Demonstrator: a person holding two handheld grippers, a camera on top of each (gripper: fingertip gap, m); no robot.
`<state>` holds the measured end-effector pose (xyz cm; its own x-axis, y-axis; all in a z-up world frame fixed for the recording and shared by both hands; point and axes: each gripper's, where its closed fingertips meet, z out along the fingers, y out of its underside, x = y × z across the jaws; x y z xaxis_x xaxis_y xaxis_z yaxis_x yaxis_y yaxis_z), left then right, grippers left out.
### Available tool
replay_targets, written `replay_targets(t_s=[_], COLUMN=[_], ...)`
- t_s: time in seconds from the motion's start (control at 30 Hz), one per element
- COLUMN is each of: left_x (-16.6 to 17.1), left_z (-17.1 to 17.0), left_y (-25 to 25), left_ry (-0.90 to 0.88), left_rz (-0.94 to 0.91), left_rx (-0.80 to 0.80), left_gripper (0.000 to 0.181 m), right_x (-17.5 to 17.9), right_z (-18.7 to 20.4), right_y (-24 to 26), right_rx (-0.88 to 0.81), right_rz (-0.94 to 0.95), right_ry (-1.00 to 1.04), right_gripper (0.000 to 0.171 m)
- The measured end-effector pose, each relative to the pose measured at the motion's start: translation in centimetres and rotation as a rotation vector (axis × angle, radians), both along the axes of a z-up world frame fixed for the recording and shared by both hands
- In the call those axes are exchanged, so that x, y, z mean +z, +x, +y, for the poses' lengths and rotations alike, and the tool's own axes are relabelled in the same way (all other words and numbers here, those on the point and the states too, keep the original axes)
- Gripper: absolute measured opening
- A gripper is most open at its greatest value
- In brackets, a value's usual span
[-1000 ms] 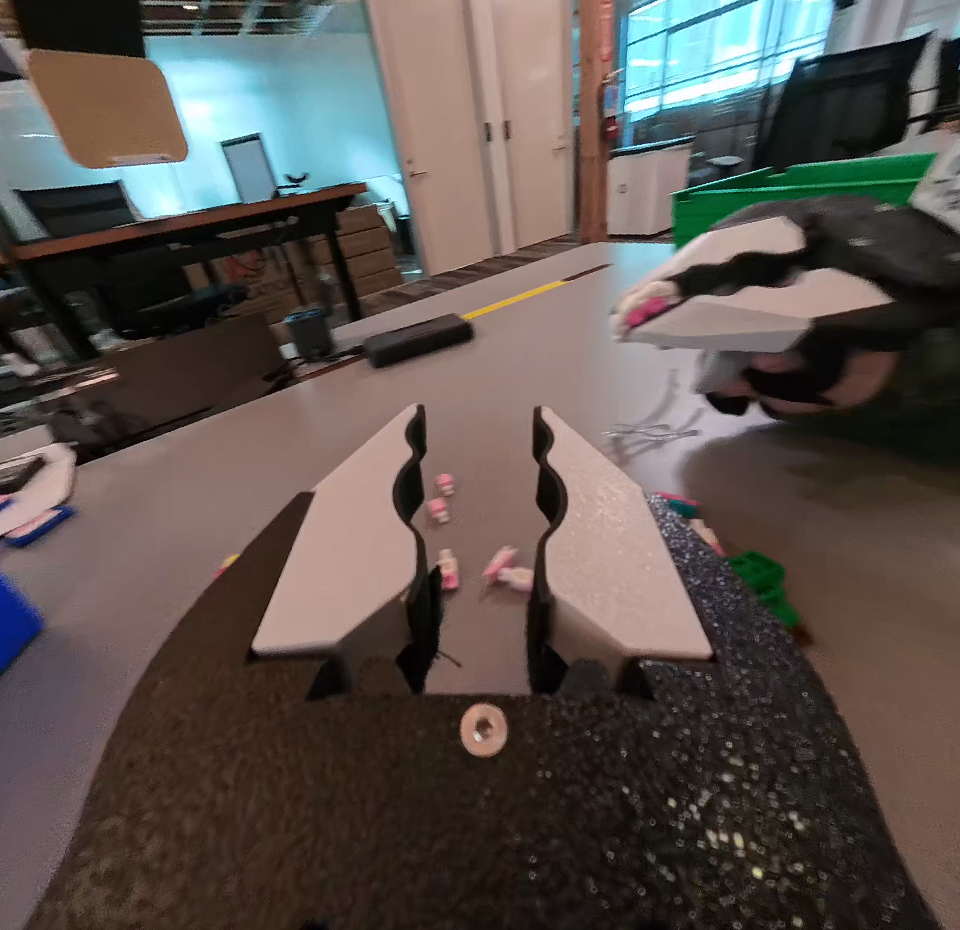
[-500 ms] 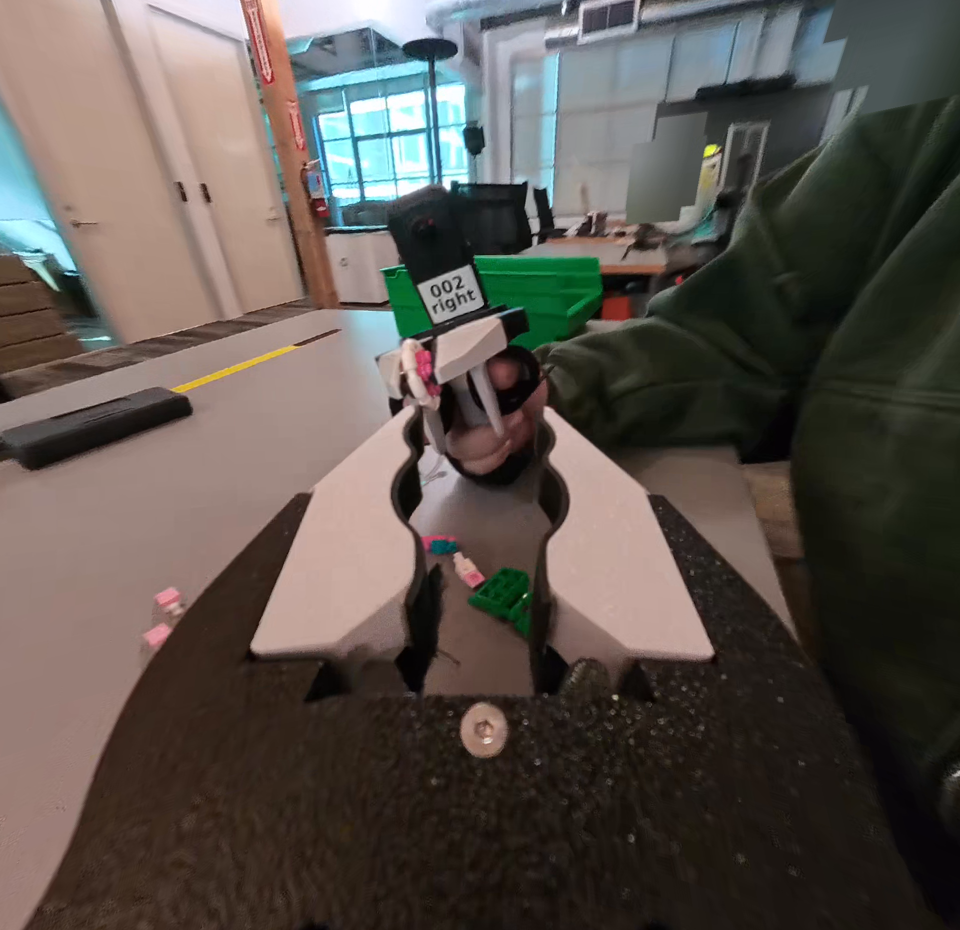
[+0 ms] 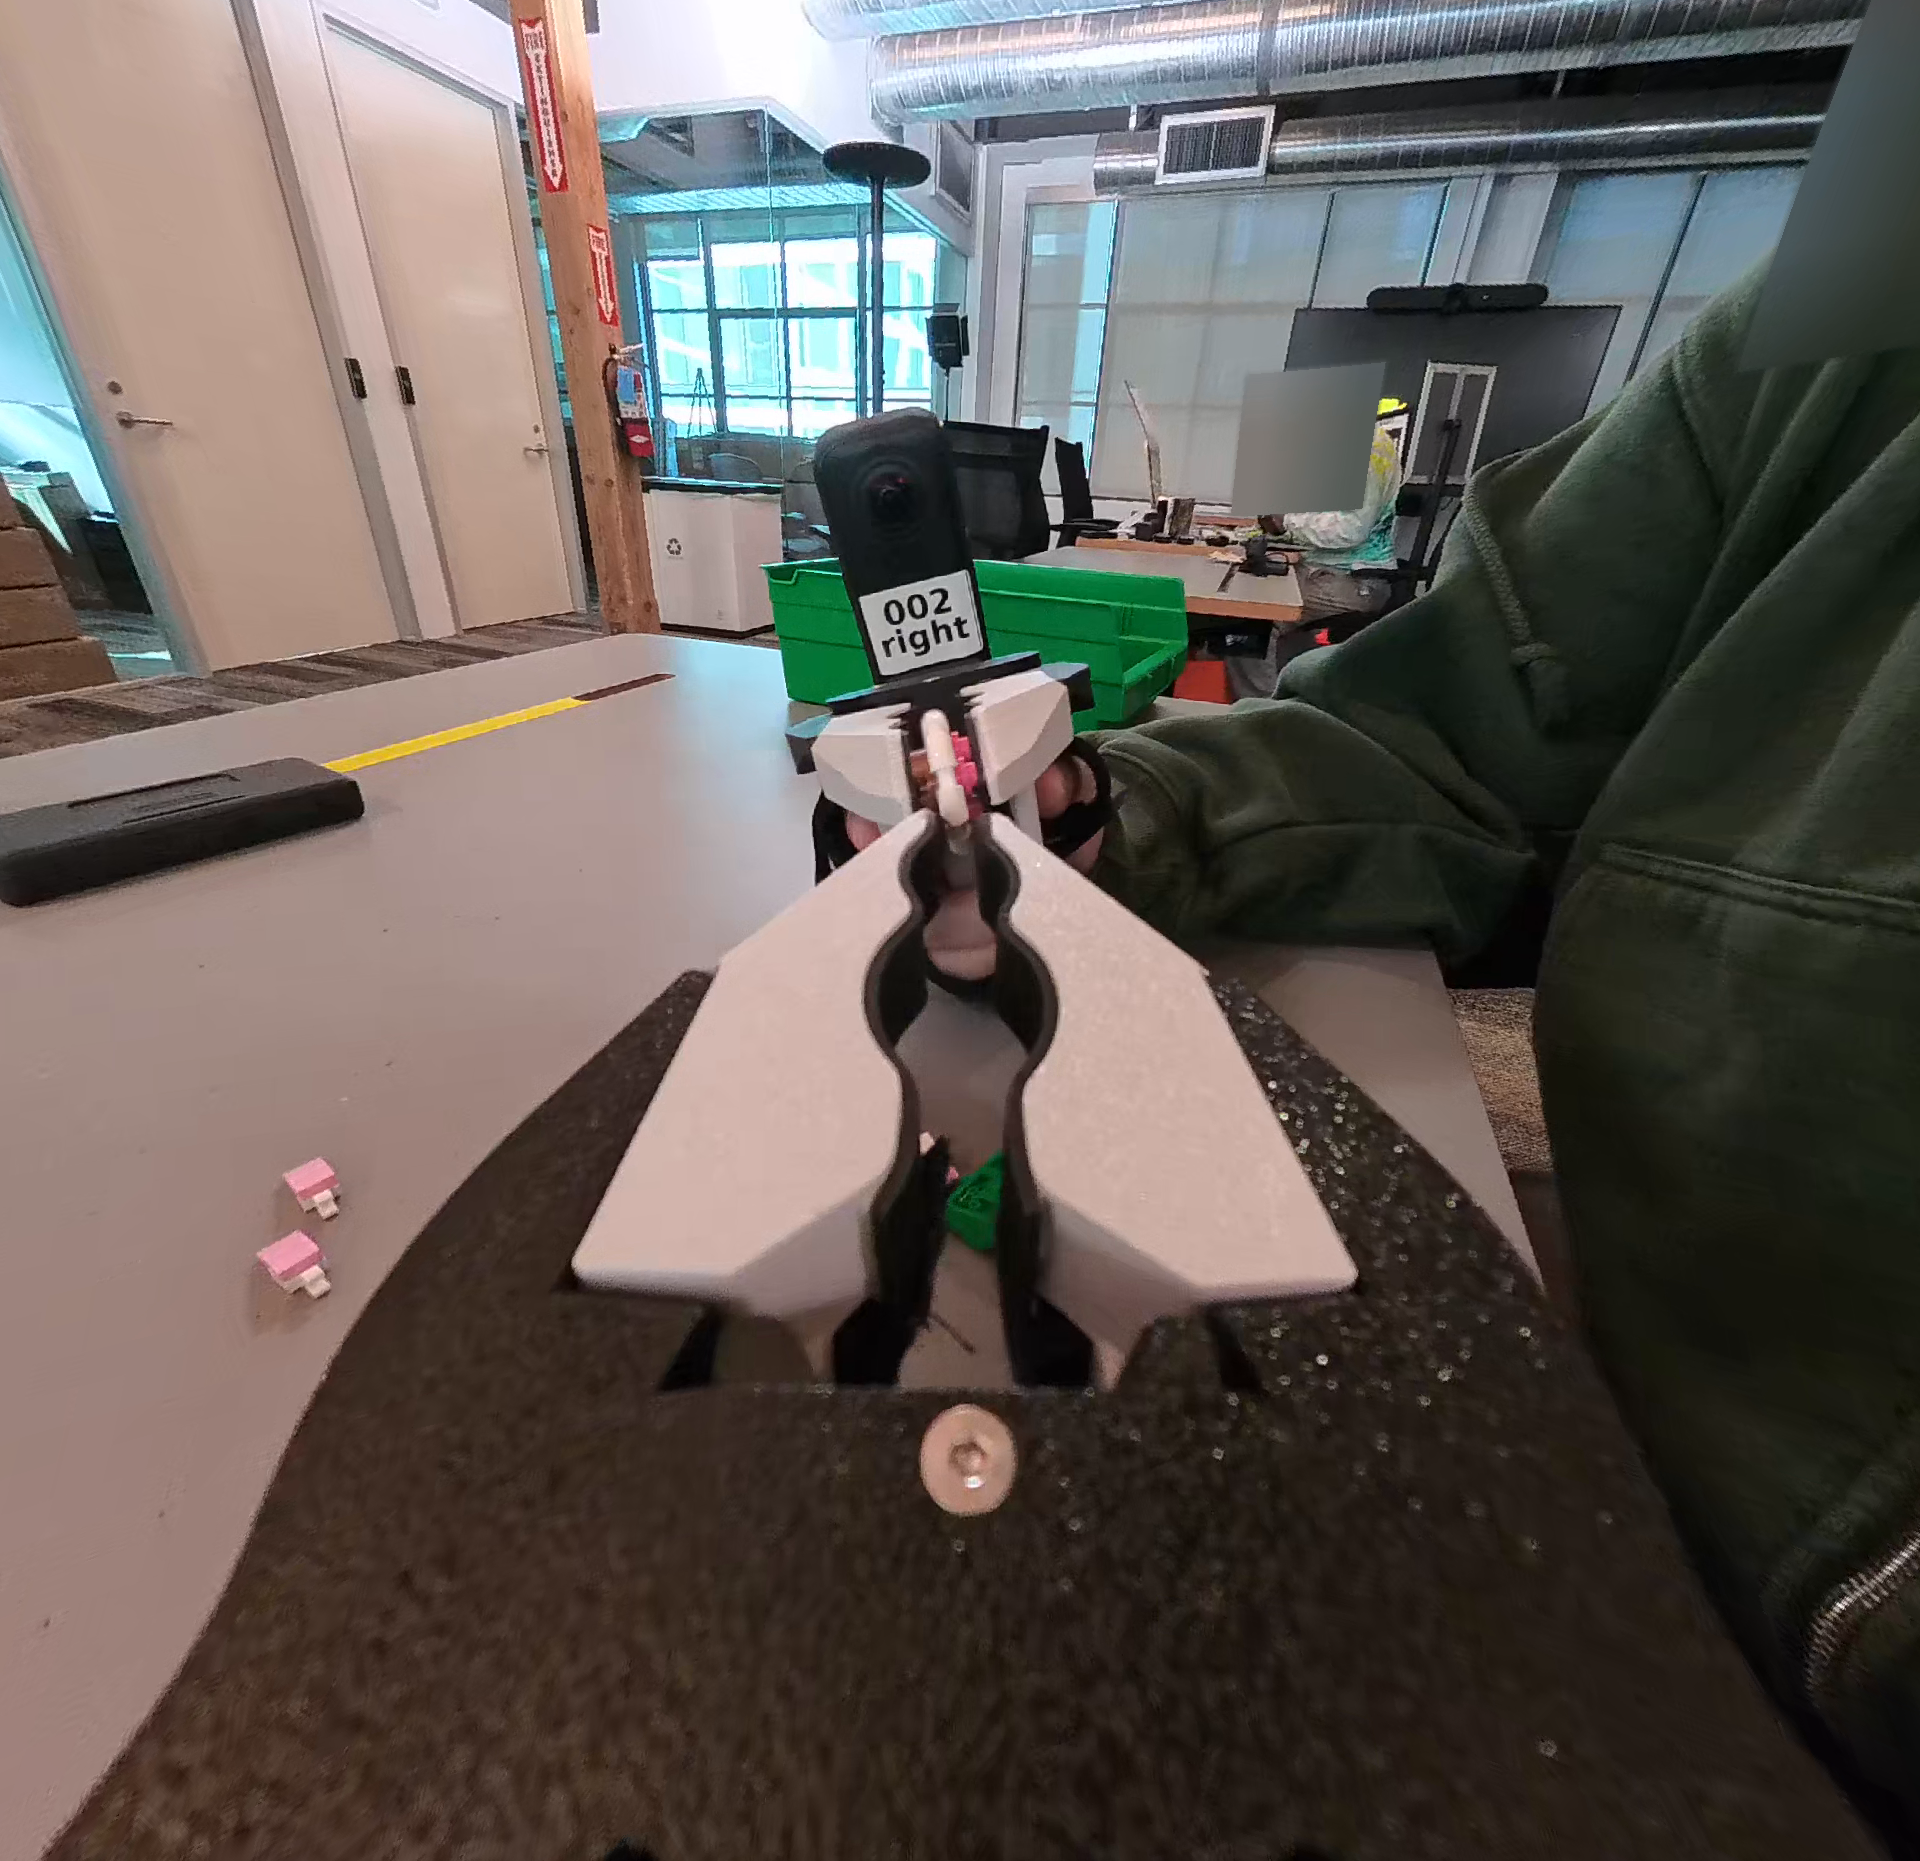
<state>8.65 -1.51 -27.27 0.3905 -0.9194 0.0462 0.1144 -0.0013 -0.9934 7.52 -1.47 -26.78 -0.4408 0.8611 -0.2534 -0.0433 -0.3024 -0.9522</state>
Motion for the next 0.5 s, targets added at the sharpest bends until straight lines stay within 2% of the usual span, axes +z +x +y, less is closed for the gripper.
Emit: replay_targets(t_s=[0.17,0.3,0.37,0.43,0.5], left_x=[0.0,-0.3,-0.6,-0.8,-0.9], left_z=[-0.1,0.8,1.6,2.6,3.3], left_y=[0.0,-0.5,-1.1,-2.1,-3.0], left_ry=[0.013,0.034,0.021,-0.006,-0.037], left_rz=[0.004,0.048,0.069,0.074,0.062], left_rx=[0.008,0.103,0.172,0.252,0.305], left_gripper=[0.002,0.001,0.001,0.001,0.001], right_x=[0.0,-0.3,-0.3,-0.5,-1.0], right_z=[-0.1,0.9,1.9,3.2,4.3], right_y=[0.0,-0.4,-0.5,-0.5,-0.5], right_rx=[-0.012,-0.104,-0.192,-0.325,-0.462], right_rz=[0.008,-0.01,-0.008,-0.016,-0.058], right_ry=[0.025,0.069,0.112,0.218,0.387], right_gripper=[0.01,0.013,0.02,0.035,0.036])
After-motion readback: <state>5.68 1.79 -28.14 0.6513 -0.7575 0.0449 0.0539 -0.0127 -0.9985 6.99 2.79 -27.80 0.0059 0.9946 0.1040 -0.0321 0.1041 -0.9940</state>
